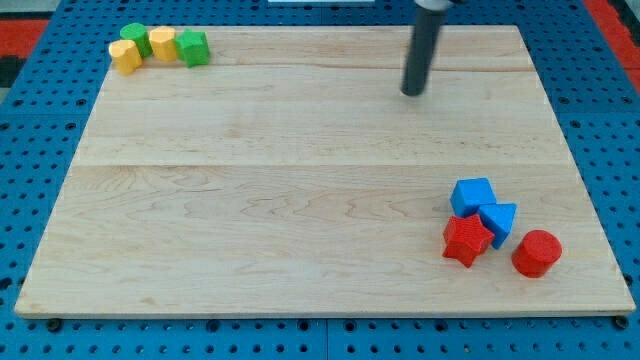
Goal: Point at the green star
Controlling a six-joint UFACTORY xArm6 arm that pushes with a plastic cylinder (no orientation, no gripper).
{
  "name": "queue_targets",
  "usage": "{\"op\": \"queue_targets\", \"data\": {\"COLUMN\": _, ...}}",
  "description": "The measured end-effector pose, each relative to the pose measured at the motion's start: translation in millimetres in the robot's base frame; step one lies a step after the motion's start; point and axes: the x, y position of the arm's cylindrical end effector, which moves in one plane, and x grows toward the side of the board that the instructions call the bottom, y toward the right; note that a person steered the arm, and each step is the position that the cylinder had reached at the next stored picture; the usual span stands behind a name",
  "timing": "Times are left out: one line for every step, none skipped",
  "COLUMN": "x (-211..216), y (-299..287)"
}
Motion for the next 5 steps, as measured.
{"op": "queue_targets", "data": {"x": -46.7, "y": -51.8}}
{"op": "queue_targets", "data": {"x": -85.1, "y": -109.0}}
{"op": "queue_targets", "data": {"x": -104.1, "y": -165.1}}
{"op": "queue_targets", "data": {"x": -104.4, "y": -194.2}}
{"op": "queue_targets", "data": {"x": -104.2, "y": -233.1}}
